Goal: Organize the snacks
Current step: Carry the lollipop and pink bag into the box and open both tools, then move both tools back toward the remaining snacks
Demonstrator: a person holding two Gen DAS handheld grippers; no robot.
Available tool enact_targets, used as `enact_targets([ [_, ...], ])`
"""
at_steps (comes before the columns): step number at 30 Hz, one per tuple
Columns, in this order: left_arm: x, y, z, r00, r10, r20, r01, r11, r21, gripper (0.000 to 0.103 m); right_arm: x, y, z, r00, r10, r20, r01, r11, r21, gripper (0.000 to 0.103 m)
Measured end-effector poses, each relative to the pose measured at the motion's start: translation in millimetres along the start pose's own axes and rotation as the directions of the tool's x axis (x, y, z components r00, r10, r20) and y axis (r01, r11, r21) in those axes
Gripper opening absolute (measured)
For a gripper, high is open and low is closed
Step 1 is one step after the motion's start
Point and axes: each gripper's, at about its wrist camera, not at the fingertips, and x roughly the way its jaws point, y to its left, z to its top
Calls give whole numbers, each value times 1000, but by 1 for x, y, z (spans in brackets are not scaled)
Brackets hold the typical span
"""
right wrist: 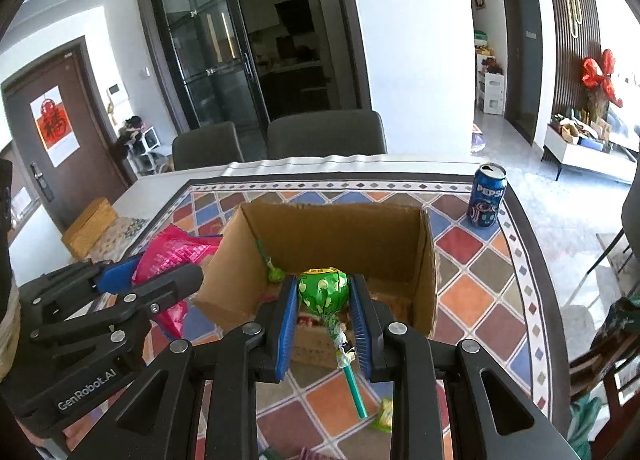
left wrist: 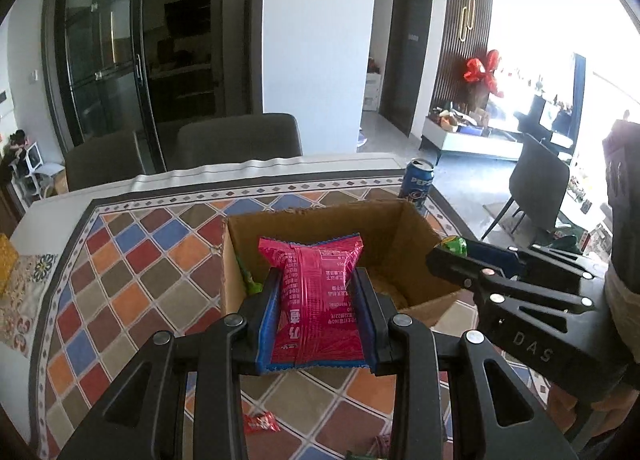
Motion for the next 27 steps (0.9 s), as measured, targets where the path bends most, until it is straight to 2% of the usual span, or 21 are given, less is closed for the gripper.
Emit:
enact_targets([
  [8,33,10,16,998,34,-55,-34,999,-3,34,33,-7,24,997,-34,-64,34,999,-16,27],
  [10,44,13,19,997,23,-75,-24,1000,-6,34,42,-10,27,996,-49,-81,48,999,-17,27],
  [13,54,14,23,994,41,-100,-43,999,-12,38,50,-11,31,993,-64,-99,63,998,-22,27],
  [14,55,14,23,993,54,-104,-55,998,-7,43,51,-11,32,993,-66,-97,65,998,-19,30],
  [15,55,14,23,993,68,-97,-69,998,-5,47,53,-12,33,992,-77,-102,75,997,-19,37],
  [16,54,15,23,993,76,-90,-76,997,-5,48,55,-13,33,991,-88,-105,87,996,-19,39],
  [27,30,12,6,991,117,-67,-117,993,1,58,40,-15,21,988,-120,-99,120,993,-1,45],
])
